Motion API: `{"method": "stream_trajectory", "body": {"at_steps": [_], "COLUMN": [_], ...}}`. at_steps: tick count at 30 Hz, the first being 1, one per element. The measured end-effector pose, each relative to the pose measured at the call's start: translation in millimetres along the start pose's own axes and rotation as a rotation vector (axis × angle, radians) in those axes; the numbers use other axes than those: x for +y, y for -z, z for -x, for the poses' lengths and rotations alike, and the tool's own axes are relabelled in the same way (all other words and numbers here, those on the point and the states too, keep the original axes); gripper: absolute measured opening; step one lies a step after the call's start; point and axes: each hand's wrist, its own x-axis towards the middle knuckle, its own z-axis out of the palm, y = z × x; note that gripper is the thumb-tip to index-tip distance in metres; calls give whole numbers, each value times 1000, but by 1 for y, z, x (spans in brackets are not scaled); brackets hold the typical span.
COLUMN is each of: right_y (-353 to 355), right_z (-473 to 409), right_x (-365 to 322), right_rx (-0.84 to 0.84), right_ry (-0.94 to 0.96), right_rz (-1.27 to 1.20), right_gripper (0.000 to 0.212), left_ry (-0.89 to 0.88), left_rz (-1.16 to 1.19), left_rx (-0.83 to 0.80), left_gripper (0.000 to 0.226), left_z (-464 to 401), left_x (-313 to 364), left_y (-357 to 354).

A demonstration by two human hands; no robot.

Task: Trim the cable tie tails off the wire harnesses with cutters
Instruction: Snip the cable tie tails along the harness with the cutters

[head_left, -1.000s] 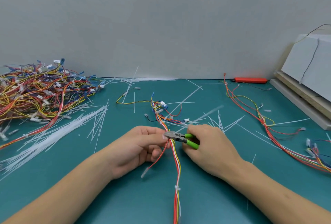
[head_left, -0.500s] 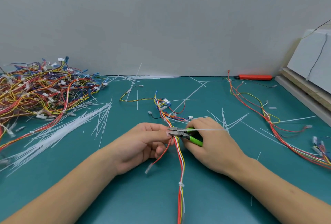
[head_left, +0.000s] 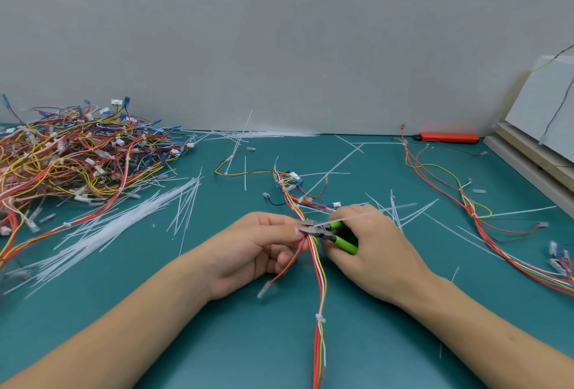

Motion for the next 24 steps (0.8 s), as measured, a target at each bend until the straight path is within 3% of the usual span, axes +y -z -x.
{"method": "stream_trajectory", "body": {"at_steps": [8, 14, 19, 24], "right_y": [0, -2, -3, -2], "right_z": [0, 0, 1, 1], "right_x": [-1, 0, 5, 1], "right_rx": [19, 26, 33, 34], "right_ry": [-1, 22, -77, -14], "right_rz": [-10, 8, 44, 40], "right_gripper": [25, 11, 37, 22], "left_ry": [-5, -13, -9, -14], "left_rz": [-9, -11, -40, -28], "left_rx": [-9, -13, -25, -1], "left_gripper": [9, 8, 6, 7], "left_z": [-1, -1, 0, 1], "left_x": [-1, -1, 0, 0], "left_y": [1, 2, 0, -1]}}
